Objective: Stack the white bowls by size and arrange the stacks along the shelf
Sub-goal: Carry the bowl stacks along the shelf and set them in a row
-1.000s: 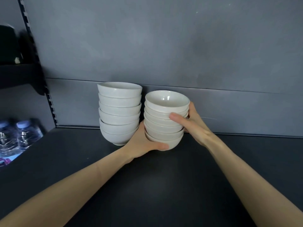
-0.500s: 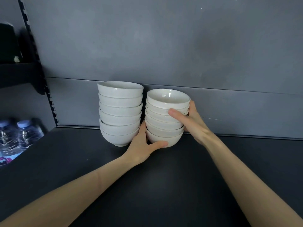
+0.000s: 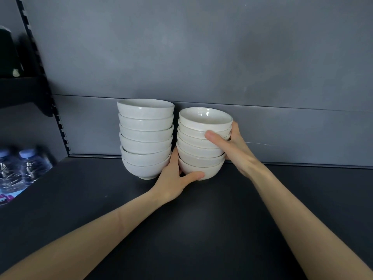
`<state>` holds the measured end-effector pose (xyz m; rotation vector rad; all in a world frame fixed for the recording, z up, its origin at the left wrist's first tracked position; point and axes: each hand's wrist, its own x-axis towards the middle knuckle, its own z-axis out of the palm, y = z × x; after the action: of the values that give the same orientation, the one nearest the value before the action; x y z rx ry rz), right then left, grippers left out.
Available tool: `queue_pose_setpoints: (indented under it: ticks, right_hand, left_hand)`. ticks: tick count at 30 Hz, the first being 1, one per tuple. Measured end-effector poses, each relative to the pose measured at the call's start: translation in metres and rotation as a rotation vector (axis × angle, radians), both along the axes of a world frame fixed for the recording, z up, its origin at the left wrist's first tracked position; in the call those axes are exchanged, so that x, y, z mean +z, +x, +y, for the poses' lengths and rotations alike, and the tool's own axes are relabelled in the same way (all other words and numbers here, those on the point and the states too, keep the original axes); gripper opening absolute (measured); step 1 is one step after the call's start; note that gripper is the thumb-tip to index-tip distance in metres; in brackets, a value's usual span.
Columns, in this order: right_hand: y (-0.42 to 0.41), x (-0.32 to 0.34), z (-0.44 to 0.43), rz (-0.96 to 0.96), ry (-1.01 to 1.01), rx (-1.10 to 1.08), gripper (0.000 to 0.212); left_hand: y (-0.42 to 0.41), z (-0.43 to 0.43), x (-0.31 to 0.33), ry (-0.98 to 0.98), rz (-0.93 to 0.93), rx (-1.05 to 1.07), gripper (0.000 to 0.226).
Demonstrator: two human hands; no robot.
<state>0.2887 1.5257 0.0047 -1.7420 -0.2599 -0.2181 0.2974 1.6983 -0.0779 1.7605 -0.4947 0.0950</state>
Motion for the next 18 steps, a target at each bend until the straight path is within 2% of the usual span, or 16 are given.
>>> queue_pose_setpoints:
  ticks: [18]
  right_hand:
    - [0.0041,-0.0019,-0.0012,0.017,0.008,0.012,0.089]
  left_hand:
    - [0.0035,0.0023,-0.0027,0.023,0.012,0.025,0.101]
